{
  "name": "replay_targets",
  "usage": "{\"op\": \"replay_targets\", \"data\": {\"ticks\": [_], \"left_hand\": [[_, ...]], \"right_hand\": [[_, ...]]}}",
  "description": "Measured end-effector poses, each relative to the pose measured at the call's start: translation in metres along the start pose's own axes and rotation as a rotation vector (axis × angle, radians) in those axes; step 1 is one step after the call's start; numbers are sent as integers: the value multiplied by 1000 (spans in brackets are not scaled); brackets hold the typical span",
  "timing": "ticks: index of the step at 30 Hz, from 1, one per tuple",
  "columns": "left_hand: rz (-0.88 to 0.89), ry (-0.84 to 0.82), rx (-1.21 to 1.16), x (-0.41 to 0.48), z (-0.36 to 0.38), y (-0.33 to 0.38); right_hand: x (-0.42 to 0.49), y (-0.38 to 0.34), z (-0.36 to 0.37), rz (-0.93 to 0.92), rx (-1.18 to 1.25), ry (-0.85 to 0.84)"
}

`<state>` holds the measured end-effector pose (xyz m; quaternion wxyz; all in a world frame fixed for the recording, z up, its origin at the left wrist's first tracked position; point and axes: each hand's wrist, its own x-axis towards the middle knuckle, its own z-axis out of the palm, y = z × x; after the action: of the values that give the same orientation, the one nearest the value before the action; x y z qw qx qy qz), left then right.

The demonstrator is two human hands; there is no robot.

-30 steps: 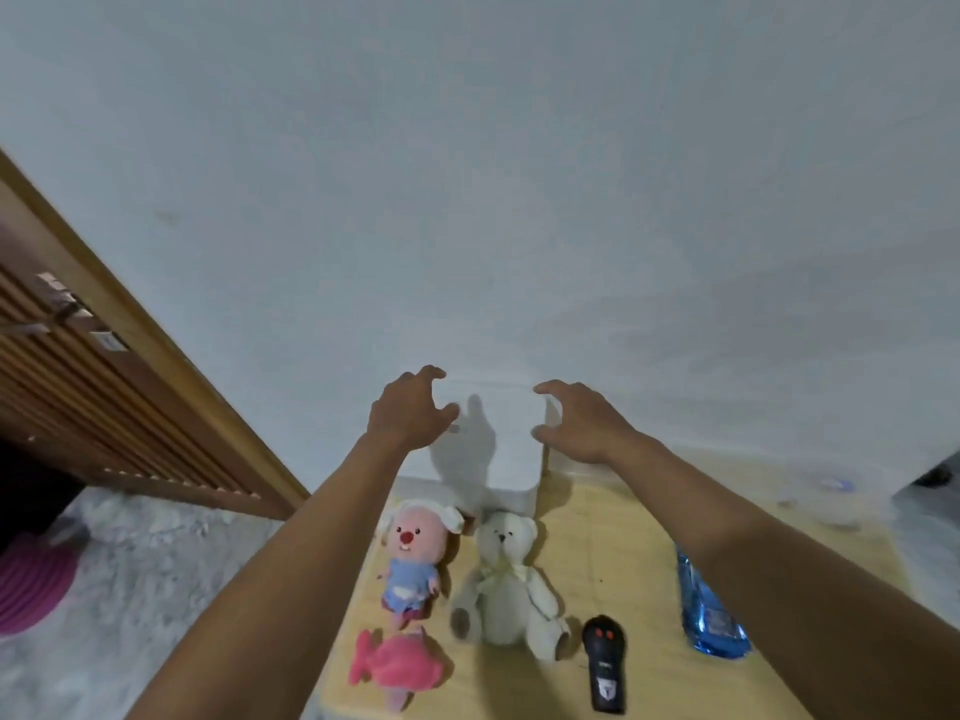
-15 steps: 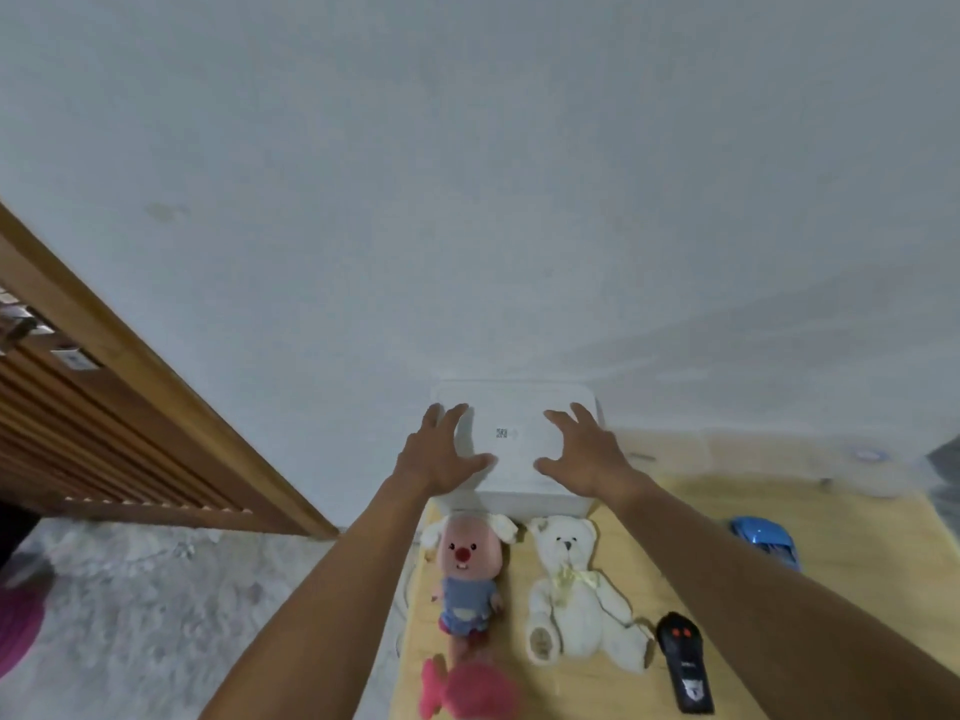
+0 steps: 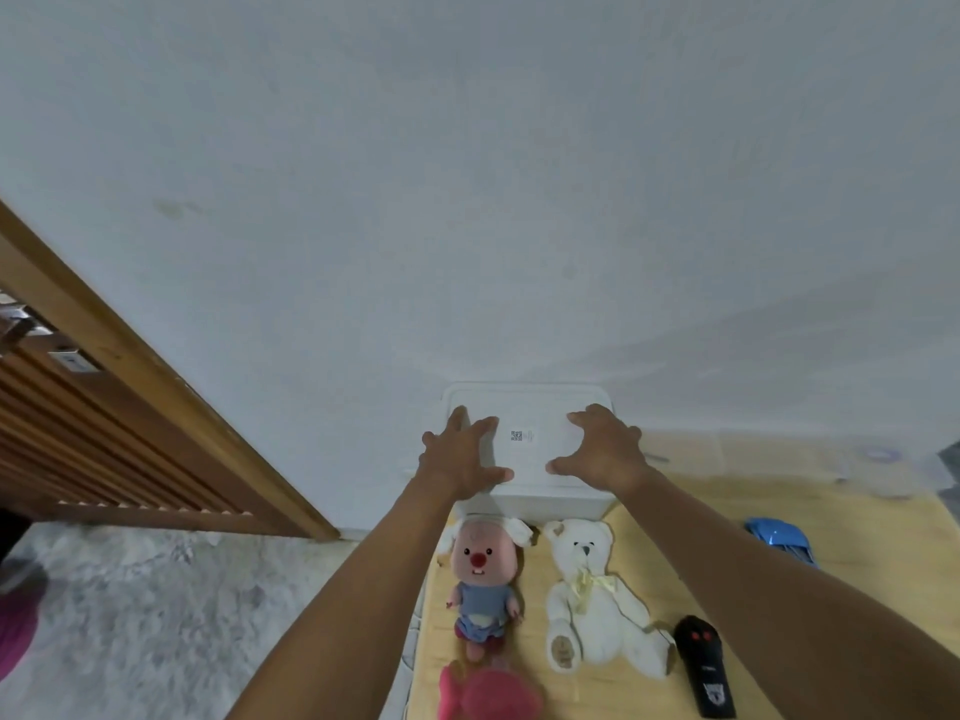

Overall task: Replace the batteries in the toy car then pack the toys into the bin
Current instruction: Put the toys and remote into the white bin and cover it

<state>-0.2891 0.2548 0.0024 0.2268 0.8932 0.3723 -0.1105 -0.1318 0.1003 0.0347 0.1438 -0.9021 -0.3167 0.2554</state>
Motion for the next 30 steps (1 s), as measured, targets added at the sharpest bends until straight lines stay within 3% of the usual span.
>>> {"op": "replay_targets", "data": {"ticks": [10, 13, 30], "left_hand": [[31, -22, 0, -1, -6, 3], [1, -15, 5, 0, -1, 2], [32, 55, 4, -31, -23, 12]], "right_hand": [[4, -4, -17, 45, 71, -18], [-3, -7, -11, 22, -25, -44], [-48, -10, -13, -77, -100, 69]]}}
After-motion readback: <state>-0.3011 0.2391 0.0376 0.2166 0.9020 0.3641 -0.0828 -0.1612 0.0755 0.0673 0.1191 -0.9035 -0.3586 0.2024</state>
